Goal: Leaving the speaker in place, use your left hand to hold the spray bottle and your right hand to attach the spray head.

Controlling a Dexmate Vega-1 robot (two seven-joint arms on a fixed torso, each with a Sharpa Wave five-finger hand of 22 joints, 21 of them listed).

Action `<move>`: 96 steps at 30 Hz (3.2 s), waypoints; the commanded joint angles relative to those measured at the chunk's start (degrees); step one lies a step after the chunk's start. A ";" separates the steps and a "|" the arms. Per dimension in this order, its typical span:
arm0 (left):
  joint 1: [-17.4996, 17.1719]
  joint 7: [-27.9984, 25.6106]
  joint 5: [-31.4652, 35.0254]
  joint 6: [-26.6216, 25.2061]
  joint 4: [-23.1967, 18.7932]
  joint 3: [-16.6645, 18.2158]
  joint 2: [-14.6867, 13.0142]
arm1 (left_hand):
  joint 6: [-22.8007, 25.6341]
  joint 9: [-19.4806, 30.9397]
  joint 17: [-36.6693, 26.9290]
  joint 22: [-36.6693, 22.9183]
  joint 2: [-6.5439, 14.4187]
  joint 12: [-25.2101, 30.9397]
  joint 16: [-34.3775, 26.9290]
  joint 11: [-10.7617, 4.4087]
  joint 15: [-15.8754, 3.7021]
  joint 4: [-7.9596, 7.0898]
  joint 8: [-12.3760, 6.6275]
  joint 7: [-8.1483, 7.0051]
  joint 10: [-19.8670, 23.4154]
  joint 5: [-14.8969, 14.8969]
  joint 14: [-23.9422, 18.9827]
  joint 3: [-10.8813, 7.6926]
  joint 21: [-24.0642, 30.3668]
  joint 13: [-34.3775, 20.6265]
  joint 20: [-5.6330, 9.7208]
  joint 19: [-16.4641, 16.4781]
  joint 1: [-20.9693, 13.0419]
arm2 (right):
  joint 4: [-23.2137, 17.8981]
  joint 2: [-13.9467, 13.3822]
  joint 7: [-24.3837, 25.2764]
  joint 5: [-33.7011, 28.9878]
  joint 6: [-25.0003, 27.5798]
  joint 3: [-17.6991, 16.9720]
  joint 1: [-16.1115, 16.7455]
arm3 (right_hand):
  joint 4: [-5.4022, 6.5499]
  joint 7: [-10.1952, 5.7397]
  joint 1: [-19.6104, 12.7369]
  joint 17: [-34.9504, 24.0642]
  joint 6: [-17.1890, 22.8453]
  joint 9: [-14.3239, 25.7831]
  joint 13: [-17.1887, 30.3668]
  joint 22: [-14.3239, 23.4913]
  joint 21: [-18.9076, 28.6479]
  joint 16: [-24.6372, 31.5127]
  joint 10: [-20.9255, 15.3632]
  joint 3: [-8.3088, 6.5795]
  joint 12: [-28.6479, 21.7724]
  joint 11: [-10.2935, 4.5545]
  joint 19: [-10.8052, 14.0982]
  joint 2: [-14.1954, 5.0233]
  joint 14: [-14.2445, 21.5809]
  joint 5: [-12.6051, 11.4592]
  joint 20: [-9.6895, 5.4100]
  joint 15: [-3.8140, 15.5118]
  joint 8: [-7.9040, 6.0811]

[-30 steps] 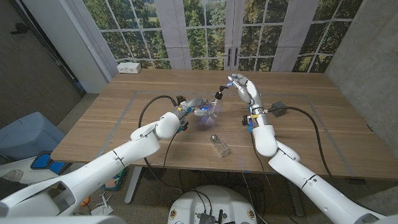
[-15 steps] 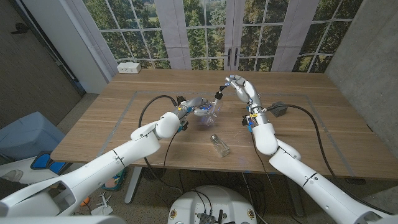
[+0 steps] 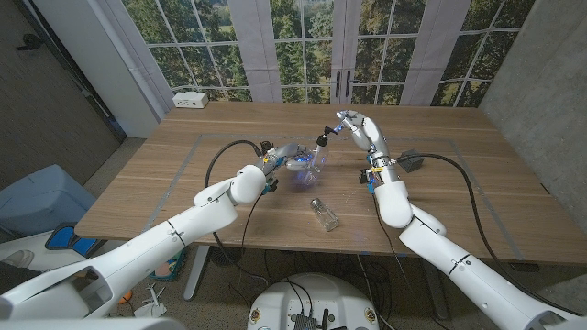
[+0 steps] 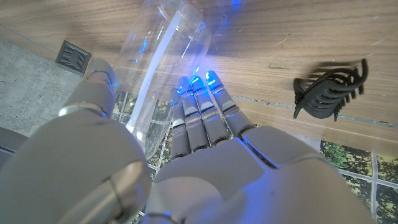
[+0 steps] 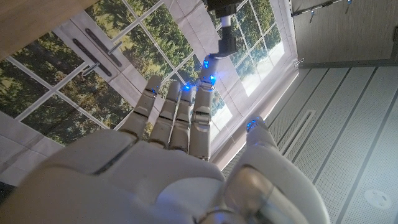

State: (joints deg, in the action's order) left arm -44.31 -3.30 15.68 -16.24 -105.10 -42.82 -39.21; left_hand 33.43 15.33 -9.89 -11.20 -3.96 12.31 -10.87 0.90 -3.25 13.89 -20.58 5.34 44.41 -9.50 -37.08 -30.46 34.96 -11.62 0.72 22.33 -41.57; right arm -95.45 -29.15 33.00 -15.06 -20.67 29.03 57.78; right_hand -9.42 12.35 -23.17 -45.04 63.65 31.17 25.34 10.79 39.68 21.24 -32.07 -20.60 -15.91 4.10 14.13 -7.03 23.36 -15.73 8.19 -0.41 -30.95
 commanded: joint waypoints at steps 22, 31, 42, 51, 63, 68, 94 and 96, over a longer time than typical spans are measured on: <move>0.20 0.07 0.24 -0.89 -0.23 -0.41 0.23 | 15.34 0.14 -0.10 0.09 13.68 0.43 0.20 -8.44 -8.99 -4.19 -0.34 -4.51 8.41 -0.38 -0.33 -4.54 0.65 -0.11 -0.01 -0.45 -13.30 | -0.61 -0.99 -10.01 6.02 -4.59 -0.73 -0.18 | 0.02 -1.68 -2.63 0.44 -8.79 0.31 0.84 0.29 -0.03 -1.13 4.71 -1.13 2.26 -0.44 -0.79 0.53 -3.18 -1.01 0.07 0.12 2.99; -0.01 -0.07 0.32 -0.89 -0.59 -0.33 0.04 | 15.32 0.18 -0.11 0.10 13.66 0.46 0.21 -8.51 -9.05 -4.17 -0.27 -4.57 8.52 -0.37 -0.29 -4.52 0.73 -0.12 -0.04 -0.51 -13.31 | -1.59 -1.44 -10.86 5.33 -2.77 -0.70 -0.22 | 0.27 -2.82 -2.25 0.50 -13.70 -1.83 0.57 0.24 -0.38 -1.51 6.66 -1.12 3.03 -0.26 -1.49 0.70 -4.13 -1.02 0.16 -0.13 6.84; -0.08 -0.04 0.41 -0.72 -0.71 -0.36 0.00 | 15.36 0.21 -0.10 0.11 13.63 0.45 0.19 -8.62 -9.01 -4.14 -0.20 -4.57 8.54 -0.37 -0.35 -4.53 0.84 -0.12 -0.01 -0.53 -13.32 | -2.45 -1.62 -10.44 4.39 -0.80 -0.72 -0.38 | 0.35 -4.64 -1.84 0.66 -18.17 -4.52 -0.24 0.17 -1.12 -2.33 10.54 -1.14 4.23 -0.94 -2.88 0.65 -6.06 -1.13 0.47 -0.51 11.29; 0.15 -0.06 0.30 -0.15 -0.27 -0.28 0.15 | 15.40 0.24 -0.10 0.12 13.63 0.41 0.18 -8.59 -8.95 -4.17 -0.14 -4.50 8.49 -0.37 -0.37 -4.53 0.93 -0.12 -0.02 -0.57 -13.30 | -2.87 -1.61 -8.61 1.59 3.11 -0.43 -0.65 | 1.09 -4.46 -0.64 0.56 -18.76 -5.48 -0.54 0.19 -1.28 -2.47 11.19 -0.76 4.21 -0.45 -3.06 0.45 -6.56 -0.94 0.66 -1.08 12.52; 0.49 -0.07 -0.06 0.62 0.60 -0.10 0.34 | 15.46 0.28 -0.09 0.12 13.63 0.36 0.21 -8.54 -8.99 -4.17 -0.08 -4.50 8.41 -0.38 -0.32 -4.56 1.04 -0.12 0.02 -0.59 -13.30 | -3.49 -1.48 -4.86 -1.74 7.47 0.15 -1.08 | 2.08 -4.12 1.27 0.44 -18.37 -6.30 -0.81 0.21 -1.18 -2.36 11.68 -0.12 4.14 -0.15 -2.56 0.13 -6.41 -0.42 1.03 -1.31 13.28; 0.70 0.00 -0.29 1.05 1.11 -0.05 0.46 | 15.50 0.29 -0.11 0.13 13.63 0.38 0.20 -8.58 -9.06 -4.16 -0.07 -4.51 8.47 -0.37 -0.33 -4.54 1.08 -0.12 0.03 -0.62 -13.31 | -3.60 -1.34 -4.01 -1.98 8.99 0.39 -1.25 | 2.26 -3.50 1.82 0.37 -17.69 -6.62 -0.93 0.20 -1.01 -2.20 11.68 0.06 4.02 -0.16 -1.96 0.01 -6.10 -0.23 1.15 -1.44 13.38; 1.55 0.24 -0.99 2.74 2.95 0.07 0.74 | 15.55 0.45 -0.11 0.15 13.64 0.37 0.17 -8.54 -9.04 -4.19 0.11 -4.52 8.59 -0.38 -0.42 -4.56 1.40 -0.13 0.00 -0.67 -13.26 | -3.11 -1.88 0.99 -3.37 8.84 0.99 -1.06 | 1.40 -0.74 2.96 0.13 -6.78 -4.70 -1.24 0.21 -1.19 -1.26 7.72 0.23 2.18 0.03 -1.40 -0.11 -4.11 0.50 1.15 -1.01 8.61; 1.57 0.25 -0.94 2.81 2.97 0.05 0.72 | 15.53 0.45 -0.10 0.15 13.62 0.32 0.18 -8.63 -8.96 -4.21 0.13 -4.49 8.45 -0.38 -0.41 -4.56 1.41 -0.13 -0.01 -0.70 -13.23 | -3.01 -1.83 1.48 -3.53 8.48 0.94 -0.98 | 1.32 -0.64 2.93 0.09 -6.70 -4.46 -1.23 0.21 -1.08 -1.11 7.49 0.21 2.10 0.15 -1.08 -0.10 -3.80 0.51 1.23 -1.10 8.43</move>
State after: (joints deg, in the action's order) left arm -42.95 -3.16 14.82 -13.82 -102.53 -42.74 -38.52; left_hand 34.22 15.57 -9.88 -10.94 -4.03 12.64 -10.87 0.70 -3.16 13.83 -20.34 5.14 44.62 -9.57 -37.17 -30.40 36.03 -11.58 0.62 21.81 -41.65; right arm -98.85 -30.94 31.98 -17.80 -10.78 29.93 56.39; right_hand -7.76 11.74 -20.29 -44.73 56.30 26.22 23.89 10.78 38.56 19.73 -23.79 -20.18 -13.36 4.16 12.09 -7.03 18.86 -15.24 9.43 -1.43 -22.03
